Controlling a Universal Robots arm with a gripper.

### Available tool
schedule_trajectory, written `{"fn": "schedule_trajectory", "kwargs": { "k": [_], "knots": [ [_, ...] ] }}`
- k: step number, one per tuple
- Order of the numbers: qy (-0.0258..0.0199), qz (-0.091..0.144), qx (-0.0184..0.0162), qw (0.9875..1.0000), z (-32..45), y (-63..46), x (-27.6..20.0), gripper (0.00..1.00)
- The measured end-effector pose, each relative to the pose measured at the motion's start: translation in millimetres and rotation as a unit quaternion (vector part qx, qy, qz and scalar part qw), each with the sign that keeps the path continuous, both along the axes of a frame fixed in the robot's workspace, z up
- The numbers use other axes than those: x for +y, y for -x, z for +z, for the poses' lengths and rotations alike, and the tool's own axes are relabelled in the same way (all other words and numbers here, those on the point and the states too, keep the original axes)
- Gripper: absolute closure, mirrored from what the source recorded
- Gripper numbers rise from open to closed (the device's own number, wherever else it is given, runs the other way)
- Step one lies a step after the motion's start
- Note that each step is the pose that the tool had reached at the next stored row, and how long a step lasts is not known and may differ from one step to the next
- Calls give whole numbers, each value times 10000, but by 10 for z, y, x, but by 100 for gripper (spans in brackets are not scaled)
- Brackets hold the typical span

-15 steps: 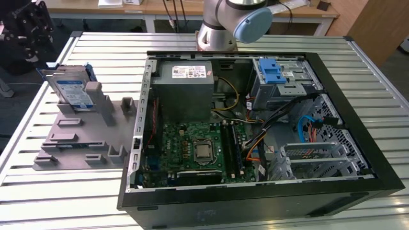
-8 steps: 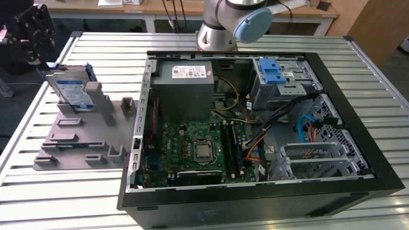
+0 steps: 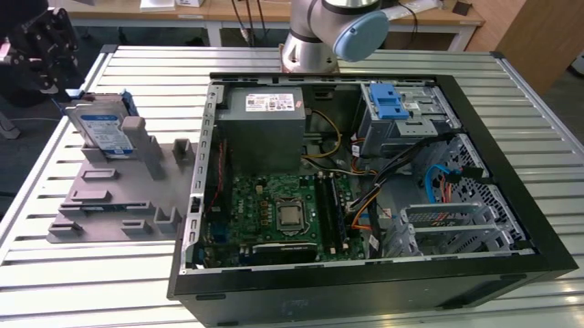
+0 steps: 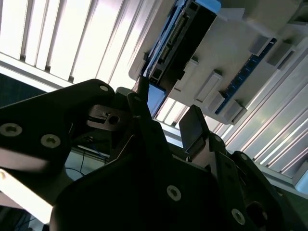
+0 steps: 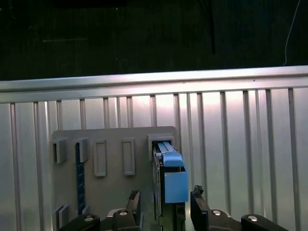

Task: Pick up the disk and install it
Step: 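Pick up the disk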

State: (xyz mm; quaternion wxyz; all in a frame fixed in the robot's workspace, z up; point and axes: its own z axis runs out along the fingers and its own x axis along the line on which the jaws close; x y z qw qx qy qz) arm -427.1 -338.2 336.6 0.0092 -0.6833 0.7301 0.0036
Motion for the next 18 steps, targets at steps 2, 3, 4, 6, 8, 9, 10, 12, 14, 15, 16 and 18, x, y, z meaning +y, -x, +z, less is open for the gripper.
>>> {"fn": "schedule_trajectory", "kwargs": {
  "k": [2, 3, 4, 6, 8, 9, 10, 12, 14, 15, 16, 18],
  "knots": [
    [0, 21, 3, 10000, -15, 7, 0, 47],
    [0, 25, 5, 10000, -23, 9, 0, 47],
    [0, 28, 7, 10000, -31, 12, 0, 47],
    [-1, 38, 7, 10000, -50, 19, 1, 47],
    [-3, 68, 9, 10000, -66, 27, 1, 47],
    [-5, 90, 9, 10000, -75, 32, 1, 47],
    [-12, 105, 9, 9999, -83, 33, 2, 47],
    [-16, 122, 14, 9999, -97, 33, 8, 47],
    [-18, 128, 18, 9999, -118, 33, 12, 47],
    [-18, 130, 21, 9999, -130, 34, 14, 47],
    [-18, 133, 23, 9999, -140, 36, 14, 47],
    [-18, 143, 26, 9999, -162, 39, 17, 47]
  ]
}}
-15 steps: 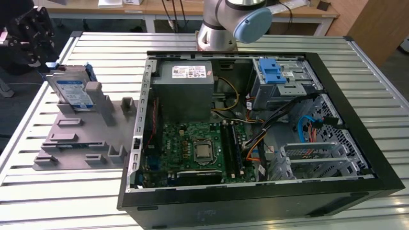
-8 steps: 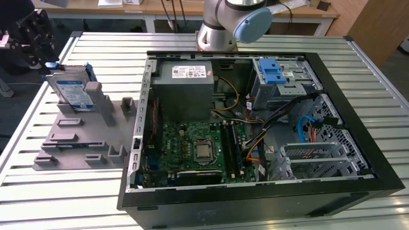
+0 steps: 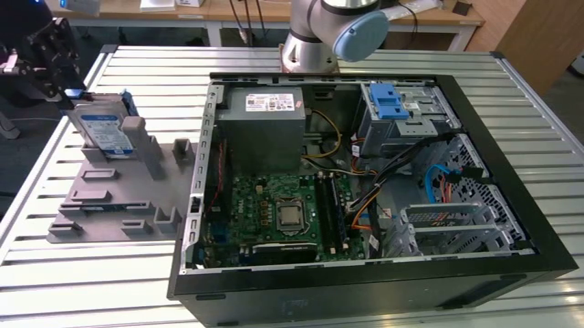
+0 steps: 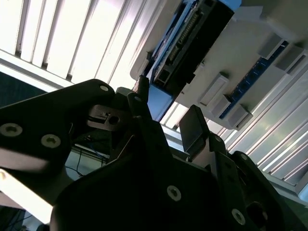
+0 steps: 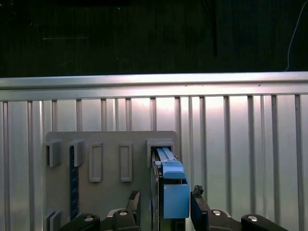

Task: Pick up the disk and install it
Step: 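Pick up the disk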

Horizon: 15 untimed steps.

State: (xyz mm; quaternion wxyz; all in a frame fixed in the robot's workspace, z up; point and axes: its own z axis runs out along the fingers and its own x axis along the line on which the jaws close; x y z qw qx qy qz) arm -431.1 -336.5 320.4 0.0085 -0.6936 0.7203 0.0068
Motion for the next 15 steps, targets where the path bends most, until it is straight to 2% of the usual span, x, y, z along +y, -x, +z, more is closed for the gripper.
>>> {"fn": "schedule_trajectory", "kwargs": {
  "k": [7, 15],
  "knots": [
    [0, 6, 23, 10000, -78, 4, 37, 47],
    [-1, 9, 65, 10000, -163, 11, 40, 47]
  ]
}}
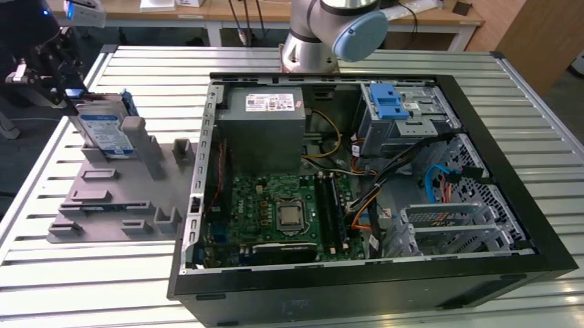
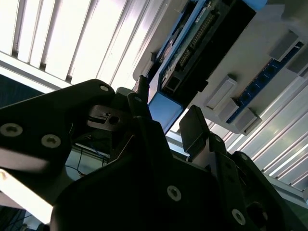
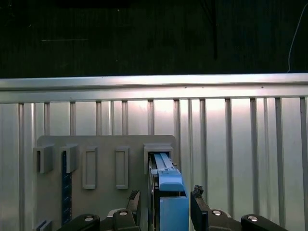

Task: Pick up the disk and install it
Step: 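Pick up the disk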

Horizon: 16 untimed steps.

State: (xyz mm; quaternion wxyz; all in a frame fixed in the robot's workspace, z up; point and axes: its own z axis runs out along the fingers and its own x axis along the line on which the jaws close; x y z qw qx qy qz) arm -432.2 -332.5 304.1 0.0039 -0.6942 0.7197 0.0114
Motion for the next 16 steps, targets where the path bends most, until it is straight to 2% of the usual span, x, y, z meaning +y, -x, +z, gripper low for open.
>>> {"fn": "schedule_trajectory", "kwargs": {
  "k": [8, 16],
  "knots": [
    [-2, 0, 20, 10000, -60, 11, 5, 47],
    [-9, 0, 24, 10000, -112, 20, 22, 47]
  ]
}}
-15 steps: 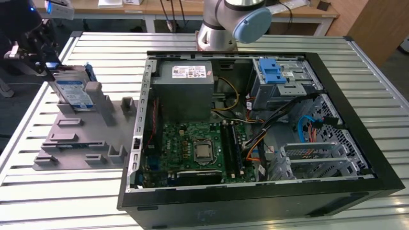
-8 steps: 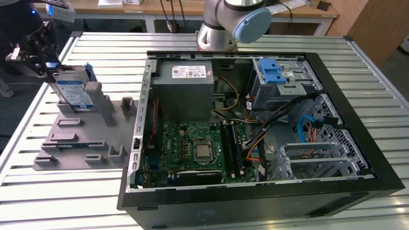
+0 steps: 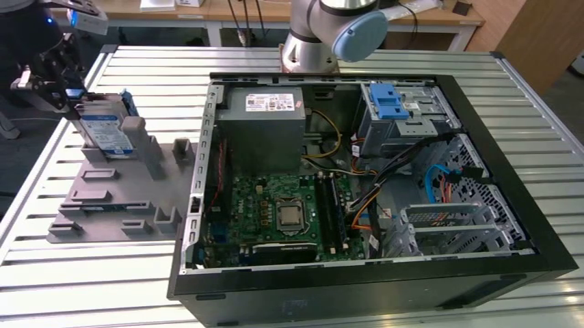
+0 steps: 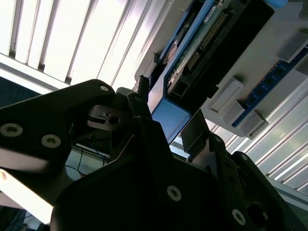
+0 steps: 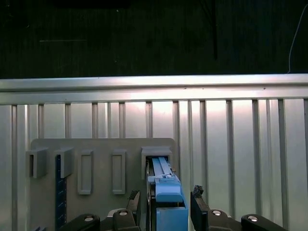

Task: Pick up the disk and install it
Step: 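Pick up the disk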

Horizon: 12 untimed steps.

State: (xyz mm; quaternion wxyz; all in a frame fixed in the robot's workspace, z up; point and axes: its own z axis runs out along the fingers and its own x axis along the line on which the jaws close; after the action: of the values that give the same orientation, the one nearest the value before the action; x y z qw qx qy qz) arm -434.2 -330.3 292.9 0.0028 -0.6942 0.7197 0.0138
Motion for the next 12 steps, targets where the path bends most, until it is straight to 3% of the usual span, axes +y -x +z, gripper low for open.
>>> {"fn": "schedule_trajectory", "kwargs": {
  "k": [6, 9, 12],
  "knots": [
    [0, 0, 8, 10000, -30, 1, 2, 48],
    [2, 0, 8, 10000, -30, 1, -3, 61],
    [25, 1, 6, 10000, -32, 1, -4, 63]
  ]
}}
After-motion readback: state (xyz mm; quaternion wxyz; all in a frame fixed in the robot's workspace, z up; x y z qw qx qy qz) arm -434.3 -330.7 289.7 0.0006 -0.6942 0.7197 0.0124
